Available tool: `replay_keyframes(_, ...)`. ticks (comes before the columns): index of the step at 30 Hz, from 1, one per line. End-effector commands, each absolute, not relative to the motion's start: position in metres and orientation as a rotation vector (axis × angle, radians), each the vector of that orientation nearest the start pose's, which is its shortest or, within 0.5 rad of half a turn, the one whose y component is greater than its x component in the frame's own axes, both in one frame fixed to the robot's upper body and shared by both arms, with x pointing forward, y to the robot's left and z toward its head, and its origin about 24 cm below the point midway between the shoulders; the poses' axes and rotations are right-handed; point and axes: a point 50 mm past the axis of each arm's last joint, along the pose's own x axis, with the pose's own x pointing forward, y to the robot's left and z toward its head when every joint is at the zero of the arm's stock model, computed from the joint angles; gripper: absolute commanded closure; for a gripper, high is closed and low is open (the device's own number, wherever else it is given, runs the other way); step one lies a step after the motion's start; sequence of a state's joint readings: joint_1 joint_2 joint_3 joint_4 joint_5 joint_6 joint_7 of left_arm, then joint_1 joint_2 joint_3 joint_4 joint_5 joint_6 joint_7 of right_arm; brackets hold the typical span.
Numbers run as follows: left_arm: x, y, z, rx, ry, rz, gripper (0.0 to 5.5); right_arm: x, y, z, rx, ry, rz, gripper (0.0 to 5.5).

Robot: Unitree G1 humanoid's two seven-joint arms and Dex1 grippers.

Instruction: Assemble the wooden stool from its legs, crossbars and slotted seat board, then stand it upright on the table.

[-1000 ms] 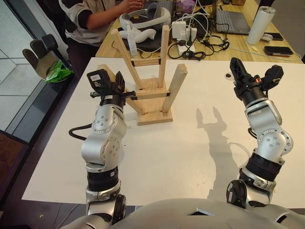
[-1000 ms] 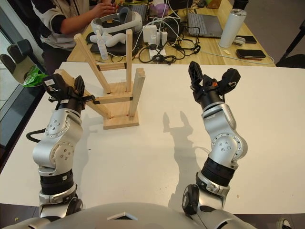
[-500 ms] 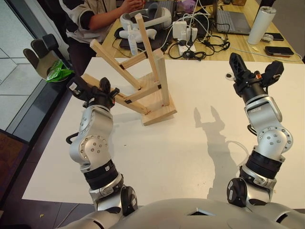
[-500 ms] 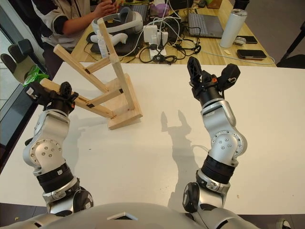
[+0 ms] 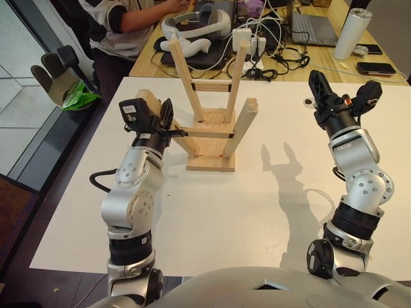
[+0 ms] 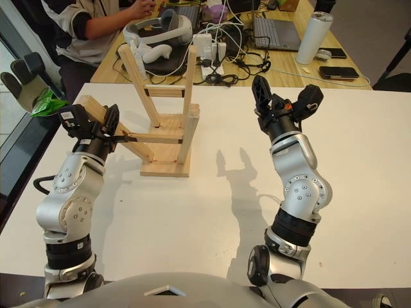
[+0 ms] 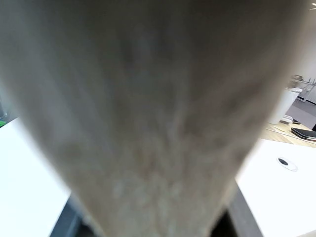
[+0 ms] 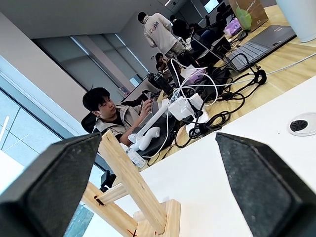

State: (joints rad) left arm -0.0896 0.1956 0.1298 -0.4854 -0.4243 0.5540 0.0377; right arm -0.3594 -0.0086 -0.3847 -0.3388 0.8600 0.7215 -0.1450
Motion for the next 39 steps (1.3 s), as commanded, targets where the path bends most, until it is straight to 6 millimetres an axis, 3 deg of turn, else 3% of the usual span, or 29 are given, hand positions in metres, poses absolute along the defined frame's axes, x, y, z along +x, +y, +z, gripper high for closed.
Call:
replay_keyframes(1, 0.243, 0.192, 0.11, -0.108, 0.053, -0.068, 4.47, 0.288, -0.171, 0.16, 0.757, -0.035, 0.165, 1.16)
replay_keyframes(12, 0.252, 0.177, 0.096, -0.017, 0.216, -0.236, 4.47, 0.289, -0.167, 0.161, 0.746, -0.033, 0.183, 1.16)
replay_keyframes(20, 0.265, 0.177, 0.089, -0.002, 0.374, -0.231, 4.47, 0.289, -0.165, 0.161, 0.739, -0.031, 0.186, 1.16)
replay_keyframes(24, 0.263, 0.166, 0.091, -0.023, 0.387, -0.247, 4.47, 0.289, -0.165, 0.161, 0.735, -0.029, 0.188, 1.16)
replay_keyframes(27, 0.257, 0.146, 0.1, -0.059, 0.342, -0.275, 4.47, 0.288, -0.166, 0.161, 0.731, -0.027, 0.188, 1.16)
replay_keyframes(33, 0.253, 0.129, 0.115, -0.157, 0.193, -0.052, 4.47, 0.289, -0.165, 0.161, 0.729, -0.023, 0.183, 1.16)
replay_keyframes(39, 0.253, 0.124, 0.118, -0.195, 0.143, 0.045, 4.47, 0.29, -0.165, 0.16, 0.733, -0.016, 0.171, 1.16)
